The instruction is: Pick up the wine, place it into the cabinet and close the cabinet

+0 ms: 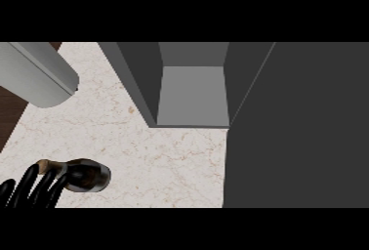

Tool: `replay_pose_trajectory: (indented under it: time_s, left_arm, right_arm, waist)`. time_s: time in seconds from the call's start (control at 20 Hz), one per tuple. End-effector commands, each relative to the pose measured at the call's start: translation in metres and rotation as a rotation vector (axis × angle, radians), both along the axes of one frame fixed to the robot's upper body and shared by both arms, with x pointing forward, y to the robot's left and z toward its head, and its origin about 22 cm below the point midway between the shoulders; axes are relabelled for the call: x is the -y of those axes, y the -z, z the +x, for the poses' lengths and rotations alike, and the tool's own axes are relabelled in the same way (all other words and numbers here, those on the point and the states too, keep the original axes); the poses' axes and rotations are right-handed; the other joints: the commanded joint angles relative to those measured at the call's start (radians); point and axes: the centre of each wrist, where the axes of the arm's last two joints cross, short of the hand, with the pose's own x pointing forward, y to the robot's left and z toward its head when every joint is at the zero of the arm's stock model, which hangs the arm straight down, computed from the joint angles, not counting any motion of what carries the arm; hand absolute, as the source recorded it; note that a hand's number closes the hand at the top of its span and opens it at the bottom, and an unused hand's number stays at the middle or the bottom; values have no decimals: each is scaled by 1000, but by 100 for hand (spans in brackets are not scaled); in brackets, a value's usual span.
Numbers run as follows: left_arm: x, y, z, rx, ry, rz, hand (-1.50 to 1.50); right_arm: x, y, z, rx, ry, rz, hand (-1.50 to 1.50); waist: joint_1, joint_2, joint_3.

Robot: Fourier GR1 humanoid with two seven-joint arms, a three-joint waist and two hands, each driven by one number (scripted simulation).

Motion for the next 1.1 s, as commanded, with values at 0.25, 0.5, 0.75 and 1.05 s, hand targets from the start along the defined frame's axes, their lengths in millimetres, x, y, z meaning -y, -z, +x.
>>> replay_pose_trajectory:
  time_s: [0.25, 0.5, 0.75, 1.05]
  left_arm:
    - [5, -34, -30, 21, 44, -45, -150]
    - [6, -45, -34, 23, 30, -69, -150]
    - [4, -43, -43, -22, -13, -77, -150]
    - [-6, -54, -47, -23, -62, -50, -150]
  right_arm:
    - [-4, -41, -26, 1, -43, -2, -150]
    - [-8, -38, -6, -13, -30, 0, -150]
    - [-15, -51, -17, -2, -26, -16, -150]
    - [-11, -46, -18, -9, -31, -18, -150]
  waist:
    - [-4, 1, 1]
    - [2, 3, 1]
    - [4, 0, 0]
    - [-2, -1, 2]
